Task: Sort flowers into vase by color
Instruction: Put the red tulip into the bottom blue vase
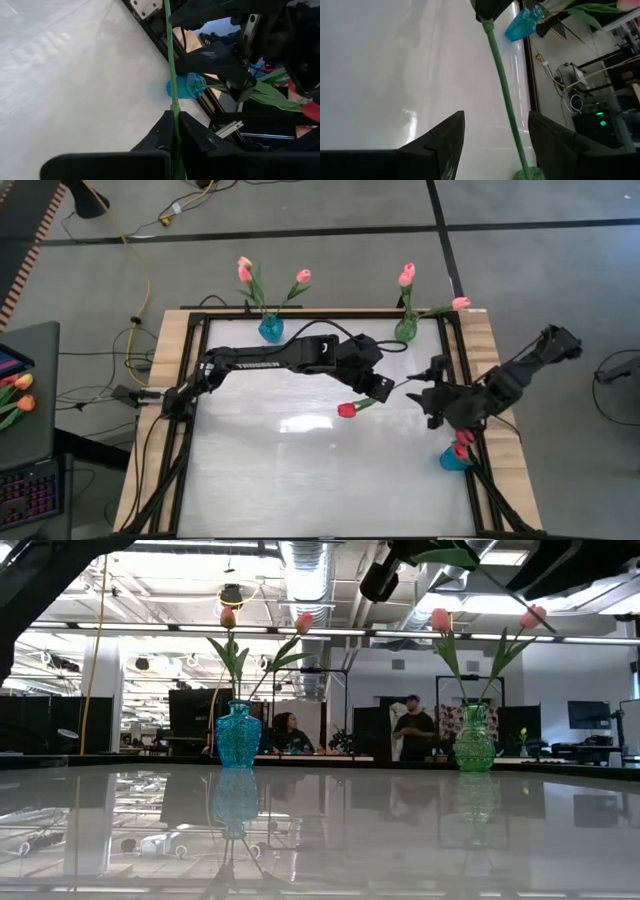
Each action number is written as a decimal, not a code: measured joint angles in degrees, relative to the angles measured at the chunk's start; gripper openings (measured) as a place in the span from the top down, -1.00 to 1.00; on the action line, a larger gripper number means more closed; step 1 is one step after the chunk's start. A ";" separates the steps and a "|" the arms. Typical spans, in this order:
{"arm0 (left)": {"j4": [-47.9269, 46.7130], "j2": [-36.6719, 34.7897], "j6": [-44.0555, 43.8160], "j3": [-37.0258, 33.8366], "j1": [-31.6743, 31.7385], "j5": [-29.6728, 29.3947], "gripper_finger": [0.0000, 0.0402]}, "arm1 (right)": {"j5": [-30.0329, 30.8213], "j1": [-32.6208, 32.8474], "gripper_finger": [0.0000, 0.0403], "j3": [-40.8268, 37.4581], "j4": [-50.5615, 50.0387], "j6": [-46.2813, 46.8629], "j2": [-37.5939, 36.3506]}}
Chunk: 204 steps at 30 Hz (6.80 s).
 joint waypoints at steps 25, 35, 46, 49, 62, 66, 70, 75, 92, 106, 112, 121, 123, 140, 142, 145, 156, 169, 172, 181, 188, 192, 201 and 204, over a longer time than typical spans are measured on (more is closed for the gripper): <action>0.09 0.00 0.77 0.00 -0.09 0.44 0.99 | -1.95 -3.40 0.76 0.00 4.65 -7.06 0.06; 0.37 0.00 4.42 0.02 -0.72 -1.47 0.61 | -3.24 -3.41 0.92 0.00 4.72 -6.16 -0.10; 5.84 0.00 6.38 0.02 2.11 3.24 -0.07 | -14.26 -3.40 0.92 0.00 4.10 -0.24 -5.81; 12.44 -0.06 6.91 0.02 3.08 5.82 -0.14 | -14.83 -3.50 0.92 0.00 2.99 1.02 -8.67; 23.23 -8.42 20.74 0.11 3.68 -10.80 -0.16 | -14.35 -3.49 0.92 3.55 0.97 8.71 -25.94; 23.00 -10.67 23.37 0.11 2.45 -14.42 -0.16 | -17.00 -3.43 0.92 3.91 4.26 8.28 -32.13; 21.46 -11.06 24.02 0.13 1.32 -15.53 -0.16 | -24.46 -3.45 0.92 3.91 7.69 8.17 -37.93; 15.41 -11.04 23.94 0.11 0.25 -17.08 -0.16 | -35.51 -3.61 0.92 3.92 11.56 10.62 -44.14; 10.05 -10.95 24.79 0.07 -2.24 -23.36 -0.16 | -75.14 -29.45 0.92 -4.11 29.30 17.66 -49.55; 11.60 -9.20 25.00 -0.06 -2.23 -23.91 -0.16 | -99.66 -58.87 0.92 0.89 23.99 23.48 -49.47; 11.62 -7.76 24.26 -0.26 -2.29 -22.10 -0.16 | -103.05 -66.30 0.92 3.73 25.46 22.66 -49.55; 42.39 -5.08 34.52 -0.11 -6.07 -16.10 -0.16 | -93.53 -67.43 0.92 2.00 24.51 21.52 -49.54; 48.73 -2.21 36.42 0.04 -7.30 -17.65 -0.16 | -91.71 -67.43 0.92 1.21 24.70 21.52 -49.54; 73.48 13.05 36.65 1.62 -9.31 -23.39 -0.16 | -87.19 -70.29 0.92 -2.42 23.91 19.95 -48.45; 73.24 13.03 37.63 1.62 -9.00 -23.40 -0.16 | -87.18 -71.06 0.92 -3.84 23.85 19.80 -47.80; 71.13 13.03 37.37 1.91 -8.28 -24.58 -0.16 | -87.28 -72.02 0.92 -5.29 24.20 19.10 -46.74; 68.21 12.87 35.77 1.95 -5.61 -25.81 -0.16 | -88.08 -72.55 0.92 -5.60 23.96 16.66 -43.18; 66.59 12.87 34.36 1.95 -3.42 -26.09 -0.16 | -88.87 -72.50 0.92 -5.60 24.57 11.58 -36.31; 66.44 12.87 34.36 1.95 -3.06 -26.05 -0.16 | -88.95 -72.50 0.92 -5.60 24.60 10.94 -36.31; 66.55 12.87 34.13 1.95 -1.77 -25.23 -0.16 | -88.67 -72.50 0.92 -5.57 24.43 10.48 -35.82; 66.64 12.87 33.31 1.95 -1.59 -24.79 -0.13 | -88.67 -72.50 0.92 -5.57 24.35 9.42 -33.20; 66.64 12.87 33.21 1.95 -1.59 -23.27 0.06 | -88.63 -72.50 0.92 -5.57 24.38 8.14 -32.61; 66.66 12.87 32.87 1.95 -1.70 -22.82 0.51 | -88.50 -72.50 0.92 -5.57 26.40 8.02 -32.72; 66.69 12.87 33.07 1.95 -1.70 -22.73 0.56 | -88.47 -72.50 0.92 -5.57 27.33 8.34 -32.72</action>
